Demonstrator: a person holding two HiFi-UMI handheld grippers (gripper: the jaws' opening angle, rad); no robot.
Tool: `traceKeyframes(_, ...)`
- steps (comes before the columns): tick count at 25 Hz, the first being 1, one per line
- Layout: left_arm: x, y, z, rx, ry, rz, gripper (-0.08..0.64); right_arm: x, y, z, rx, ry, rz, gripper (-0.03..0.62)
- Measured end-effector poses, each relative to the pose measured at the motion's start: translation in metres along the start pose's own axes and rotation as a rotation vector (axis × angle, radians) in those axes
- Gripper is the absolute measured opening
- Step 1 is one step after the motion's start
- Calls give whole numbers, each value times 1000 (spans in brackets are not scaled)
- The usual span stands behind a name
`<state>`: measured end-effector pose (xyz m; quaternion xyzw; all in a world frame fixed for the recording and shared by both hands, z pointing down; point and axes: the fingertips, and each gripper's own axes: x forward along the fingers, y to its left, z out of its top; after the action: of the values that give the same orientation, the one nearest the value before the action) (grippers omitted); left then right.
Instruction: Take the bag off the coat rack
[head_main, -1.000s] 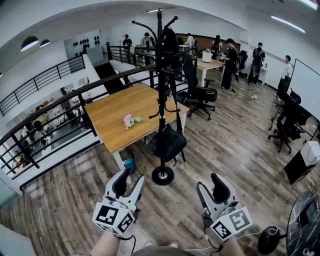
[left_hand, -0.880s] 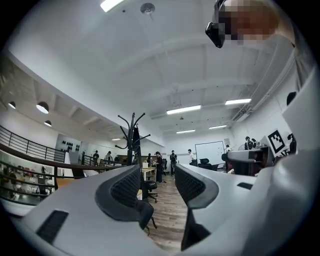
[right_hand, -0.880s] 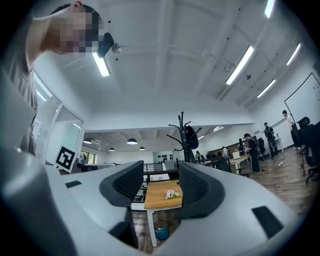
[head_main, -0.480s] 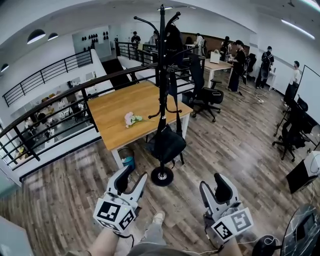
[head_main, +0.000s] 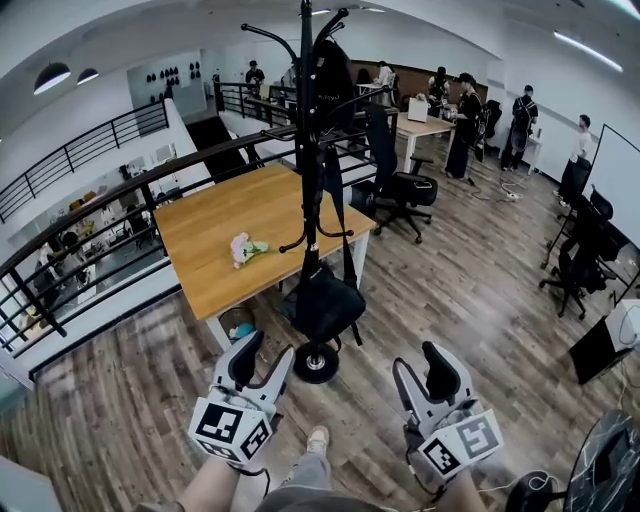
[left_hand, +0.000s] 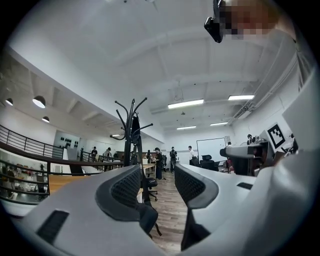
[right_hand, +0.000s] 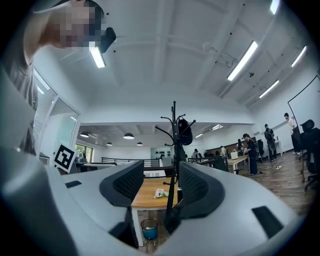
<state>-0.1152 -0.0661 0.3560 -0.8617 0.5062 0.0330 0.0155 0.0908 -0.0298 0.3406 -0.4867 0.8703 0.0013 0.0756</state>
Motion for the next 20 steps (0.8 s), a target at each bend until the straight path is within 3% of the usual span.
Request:
traceKeyframes(7, 75, 43, -9, 14, 32, -35, 221, 81, -31, -18, -7, 70, -4, 218)
traceKeyframes(20, 222, 111, -27, 84, 100, -125, 221, 241, -84, -23, -68, 107, -1, 218)
